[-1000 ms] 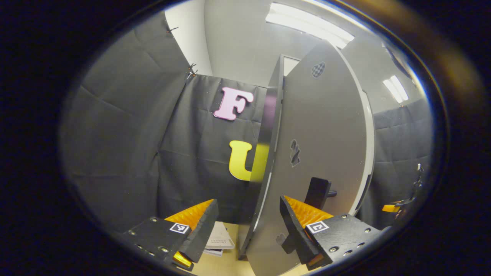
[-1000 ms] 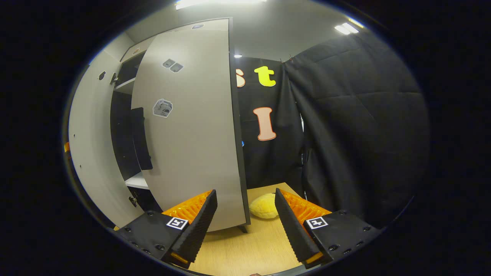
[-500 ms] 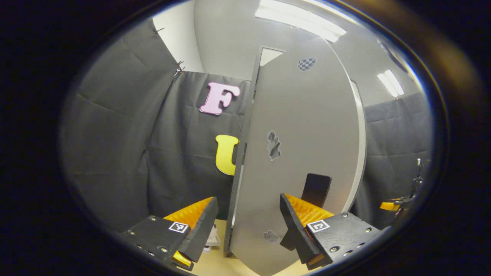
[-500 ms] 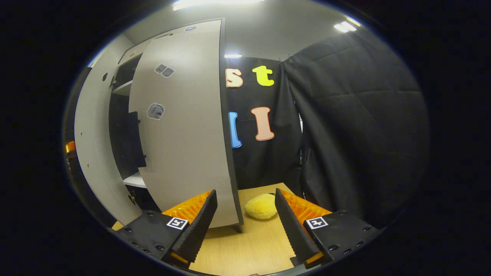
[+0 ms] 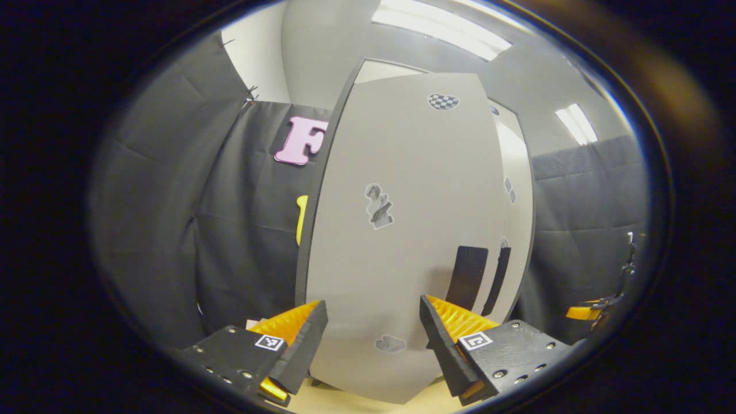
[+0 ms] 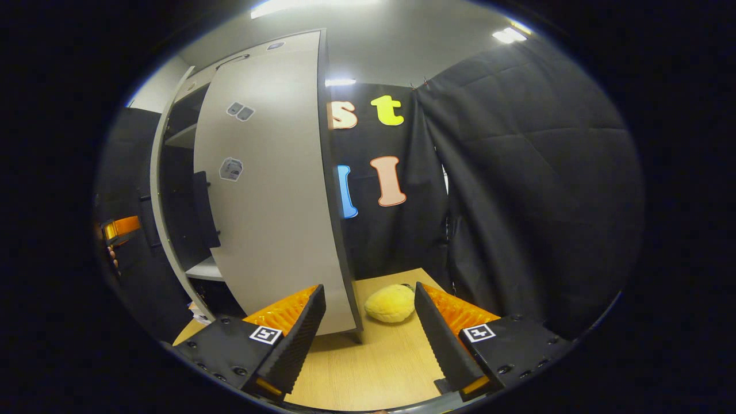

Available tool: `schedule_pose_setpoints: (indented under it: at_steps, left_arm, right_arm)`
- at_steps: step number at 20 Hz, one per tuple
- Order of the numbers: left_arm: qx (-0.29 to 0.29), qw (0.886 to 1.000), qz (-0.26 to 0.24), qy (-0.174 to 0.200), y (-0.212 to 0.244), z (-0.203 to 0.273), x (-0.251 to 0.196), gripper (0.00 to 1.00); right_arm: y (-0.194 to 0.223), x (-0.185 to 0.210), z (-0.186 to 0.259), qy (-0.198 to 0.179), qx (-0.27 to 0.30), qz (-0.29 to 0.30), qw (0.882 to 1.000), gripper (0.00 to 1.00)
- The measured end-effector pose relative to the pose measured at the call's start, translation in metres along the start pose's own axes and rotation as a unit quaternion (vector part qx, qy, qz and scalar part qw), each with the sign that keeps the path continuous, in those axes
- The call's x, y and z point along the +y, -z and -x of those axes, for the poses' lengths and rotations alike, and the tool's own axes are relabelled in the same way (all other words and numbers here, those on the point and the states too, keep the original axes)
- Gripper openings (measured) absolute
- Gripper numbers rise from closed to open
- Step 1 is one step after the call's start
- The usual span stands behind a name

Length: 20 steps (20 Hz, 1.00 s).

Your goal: Grab one shoe with the right hand and put it into the shoe cabinet, grab the other shoe with the left hand and put it into the shoe cabinet; then close the right door with the right hand and the left door with the left hand.

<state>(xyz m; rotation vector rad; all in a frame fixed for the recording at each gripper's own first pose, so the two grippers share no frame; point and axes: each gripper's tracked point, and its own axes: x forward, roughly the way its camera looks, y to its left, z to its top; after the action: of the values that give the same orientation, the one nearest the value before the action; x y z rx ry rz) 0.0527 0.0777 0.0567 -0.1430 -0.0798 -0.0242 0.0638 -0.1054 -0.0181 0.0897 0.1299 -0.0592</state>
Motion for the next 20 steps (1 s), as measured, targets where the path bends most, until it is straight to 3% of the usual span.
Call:
schedule_pose_setpoints:
  at_steps: [1,2,3,9,11,12,13,15,19,20]
  left_arm:
    - [0.0,1.0,-0.004,-0.004,0.0,0.005,0.001,0.88]
    - [0.003,1.0,-0.007,-0.01,0.001,0.009,0.006,0.99]
    - [0.005,1.0,-0.009,-0.017,0.003,0.015,0.011,0.93]
    - [-0.014,0.999,-0.005,-0.051,0.002,0.038,0.028,0.95]
    - [-0.028,0.996,-0.013,-0.079,-0.003,0.053,0.034,0.93]
    - [-0.033,0.995,-0.018,-0.094,-0.002,0.061,0.035,0.98]
    - [-0.034,0.994,-0.023,-0.105,0.001,0.066,0.039,0.93]
    - [-0.027,0.991,-0.034,-0.13,0.018,0.072,0.048,0.98]
    - [-0.003,0.991,-0.021,-0.13,0.048,0.074,0.049,0.99]
    - [-0.002,0.992,-0.007,-0.124,0.051,0.073,0.048,0.93]
  right_arm:
    - [-0.001,0.0,0.002,0.001,-0.004,-0.002,1.0,0.98]
    - [-0.003,0.002,0.005,-0.001,-0.009,-0.007,1.0,0.98]
    - [-0.004,0.006,0.007,-0.004,-0.013,-0.011,1.0,0.98]
    - [-0.013,0.028,0.002,-0.016,-0.021,0.0,1.0,0.98]
    - [-0.021,0.039,0.0,-0.024,-0.026,-0.005,0.999,0.98]
    - [-0.025,0.045,-0.004,-0.028,-0.027,-0.006,0.999,0.98]
    - [-0.027,0.051,-0.01,-0.032,-0.027,-0.005,0.999,0.98]
    - [-0.032,0.063,-0.018,-0.043,-0.026,-0.003,0.999,0.98]
    - [-0.029,0.083,-0.024,-0.058,-0.024,0.015,0.998,0.98]
    - [-0.027,0.087,-0.025,-0.057,-0.023,0.021,0.998,0.98]
